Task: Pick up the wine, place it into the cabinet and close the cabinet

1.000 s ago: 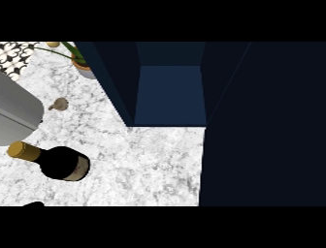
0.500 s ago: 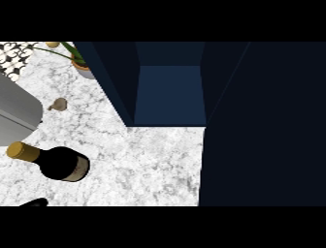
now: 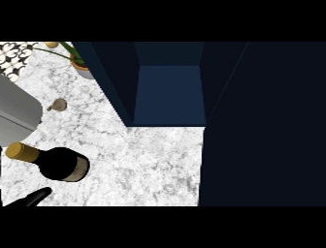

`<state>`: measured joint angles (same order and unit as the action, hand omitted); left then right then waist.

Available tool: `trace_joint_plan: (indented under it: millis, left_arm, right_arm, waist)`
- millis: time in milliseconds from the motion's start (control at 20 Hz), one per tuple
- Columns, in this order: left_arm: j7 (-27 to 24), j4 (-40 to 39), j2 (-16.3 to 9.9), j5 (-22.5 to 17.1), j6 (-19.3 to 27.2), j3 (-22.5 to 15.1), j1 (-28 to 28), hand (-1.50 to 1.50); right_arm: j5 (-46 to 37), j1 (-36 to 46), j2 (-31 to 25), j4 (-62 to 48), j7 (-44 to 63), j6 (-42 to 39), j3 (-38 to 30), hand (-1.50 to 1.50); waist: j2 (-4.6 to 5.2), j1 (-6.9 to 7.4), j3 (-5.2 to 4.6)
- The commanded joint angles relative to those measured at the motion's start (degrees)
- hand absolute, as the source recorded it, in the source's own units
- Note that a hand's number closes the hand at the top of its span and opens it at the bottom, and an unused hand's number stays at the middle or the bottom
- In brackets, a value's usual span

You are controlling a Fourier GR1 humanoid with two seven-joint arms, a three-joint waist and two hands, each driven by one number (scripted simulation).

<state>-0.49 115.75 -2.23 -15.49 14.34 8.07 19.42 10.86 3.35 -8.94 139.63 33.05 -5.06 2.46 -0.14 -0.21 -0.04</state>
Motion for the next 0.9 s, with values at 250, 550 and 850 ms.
trace_joint_plan:
  millis: [250, 550, 850]
  left_arm:
    - [-8.39, -11.26, -0.17, -3.57, -6.47, 4.77, -0.88, -1.50]
    - [-13.13, -18.70, 0.79, -2.11, -8.55, 2.85, -2.22, -1.50]
    - [-12.88, -18.54, 1.13, -2.42, -9.39, 2.55, -2.80, -1.50]
  right_arm:
    - [4.60, -0.55, -0.27, 10.23, 6.59, 0.93, -1.34, -1.50]
    - [1.94, -2.59, 1.51, 10.10, 3.97, 0.80, 0.97, -1.50]
    - [3.96, -5.76, 1.78, 10.89, 2.43, -0.99, 0.05, -1.50]
  waist:
    - [0.00, -0.02, -0.02]
    - [0.01, -0.15, 0.00]
    - [-0.03, -0.20, 0.06]
